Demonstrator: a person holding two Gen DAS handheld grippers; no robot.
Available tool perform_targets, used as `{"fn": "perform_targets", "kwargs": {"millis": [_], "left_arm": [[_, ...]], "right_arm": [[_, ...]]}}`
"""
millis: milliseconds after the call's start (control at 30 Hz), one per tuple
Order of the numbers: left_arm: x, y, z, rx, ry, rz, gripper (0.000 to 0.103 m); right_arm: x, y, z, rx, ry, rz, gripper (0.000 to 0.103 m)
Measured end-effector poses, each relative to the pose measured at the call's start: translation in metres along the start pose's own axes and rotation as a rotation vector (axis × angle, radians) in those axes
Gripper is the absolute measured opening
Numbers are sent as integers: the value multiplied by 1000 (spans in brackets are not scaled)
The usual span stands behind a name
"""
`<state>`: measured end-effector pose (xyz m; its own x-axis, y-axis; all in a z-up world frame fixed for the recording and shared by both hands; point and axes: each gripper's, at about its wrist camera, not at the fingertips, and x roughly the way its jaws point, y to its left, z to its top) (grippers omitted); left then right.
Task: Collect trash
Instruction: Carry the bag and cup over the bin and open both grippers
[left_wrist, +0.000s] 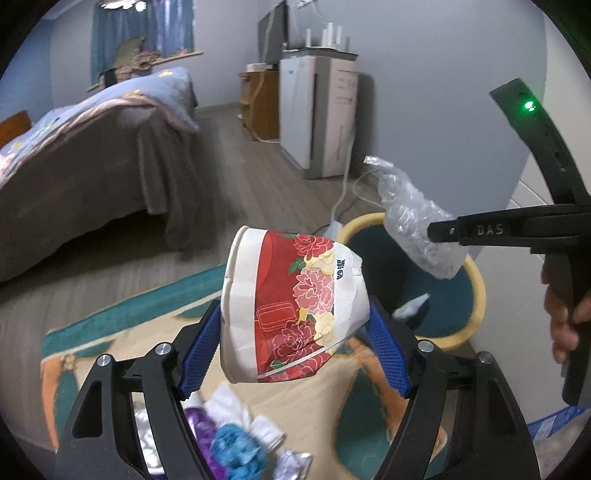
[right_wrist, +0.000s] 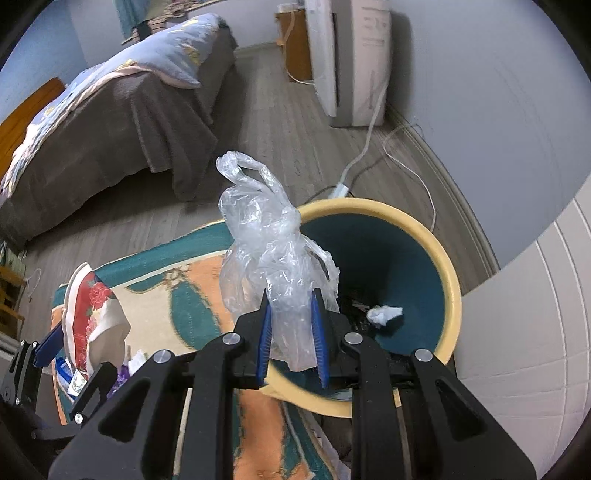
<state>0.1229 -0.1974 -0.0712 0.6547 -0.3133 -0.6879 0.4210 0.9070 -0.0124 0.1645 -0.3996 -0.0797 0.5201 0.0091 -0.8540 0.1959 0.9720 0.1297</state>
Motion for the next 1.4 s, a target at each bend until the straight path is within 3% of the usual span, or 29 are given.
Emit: {"fn": "perform_targets", "kwargs": {"millis": [233,433,867,1200,1400], "left_arm": [[32,-32,11,62,43,-76,77],[62,-61,23,137,89,-93,77],[94,-95,49,241,68,-49,77],[105,-91,35,232,106,-58,77],[108,-93,30,240,105,-46,78]], "right_arm": [[17,-56,-3,143,45,-65,19],[20,-97,-5,298,45,-61,19],[11,-99,0,307,-26,-34,19],[20,-92,0,289,7,-49,19],[12,-89,5,271,-44,-22,26]]}}
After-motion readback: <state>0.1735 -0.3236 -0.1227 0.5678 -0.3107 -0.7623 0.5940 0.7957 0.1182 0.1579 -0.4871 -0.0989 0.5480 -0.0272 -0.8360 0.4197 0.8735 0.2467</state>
